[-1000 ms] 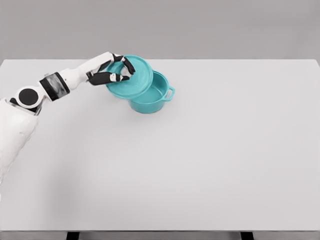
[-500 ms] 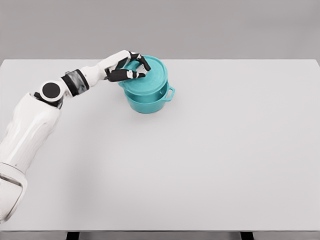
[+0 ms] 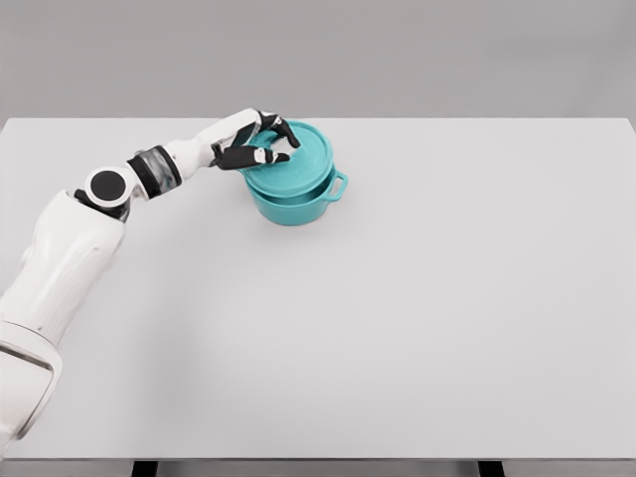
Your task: Cover the pot with left arm
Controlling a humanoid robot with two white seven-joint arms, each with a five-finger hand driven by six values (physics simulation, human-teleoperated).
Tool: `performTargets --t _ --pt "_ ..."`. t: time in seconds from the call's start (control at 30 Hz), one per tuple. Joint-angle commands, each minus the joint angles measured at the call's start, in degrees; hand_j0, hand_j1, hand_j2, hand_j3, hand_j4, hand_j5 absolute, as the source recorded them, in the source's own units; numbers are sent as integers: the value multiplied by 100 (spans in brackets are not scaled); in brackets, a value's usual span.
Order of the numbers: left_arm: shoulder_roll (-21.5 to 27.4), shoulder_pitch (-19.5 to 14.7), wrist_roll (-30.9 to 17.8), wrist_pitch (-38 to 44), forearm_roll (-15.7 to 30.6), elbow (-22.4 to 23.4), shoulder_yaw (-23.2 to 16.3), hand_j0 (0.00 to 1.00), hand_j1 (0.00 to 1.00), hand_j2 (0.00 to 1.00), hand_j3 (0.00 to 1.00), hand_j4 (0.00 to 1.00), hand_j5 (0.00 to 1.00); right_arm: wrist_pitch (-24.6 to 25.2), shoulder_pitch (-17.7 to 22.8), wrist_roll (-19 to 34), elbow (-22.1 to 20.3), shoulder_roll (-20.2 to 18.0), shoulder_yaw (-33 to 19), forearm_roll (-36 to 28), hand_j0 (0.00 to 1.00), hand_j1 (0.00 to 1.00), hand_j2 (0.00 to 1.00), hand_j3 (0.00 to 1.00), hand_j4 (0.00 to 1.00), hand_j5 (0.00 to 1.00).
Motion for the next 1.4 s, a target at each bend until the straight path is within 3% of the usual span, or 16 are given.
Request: performTargets --t 0.0,0.77,0.83,0.93,1.0,1.37 --pt "3 0 4 6 34 44 12 41 41 41 41 41 41 -3 0 2 1 0 -1 3 100 100 100 100 100 100" --pt "-59 88 4 6 26 36 12 43 43 43 43 43 43 -3 0 2 1 0 -1 3 100 100 100 100 100 100" --pt "-59 88 4 6 26 36 12 47 47 47 47 47 47 -3 0 2 -8 0 -1 3 100 100 100 100 100 100" --pt "-59 114 4 6 26 36 12 65 65 65 65 65 65 -3 0 2 1 0 -1 3 100 100 100 100 100 100" --pt "-59 114 4 6 26 36 12 70 70 70 70 70 70 -3 0 2 -8 0 -1 3 100 100 100 100 100 100" --pt "-41 123 4 15 34 36 21 83 83 83 83 83 83 -3 0 2 1 0 -1 3 100 100 100 100 100 100"
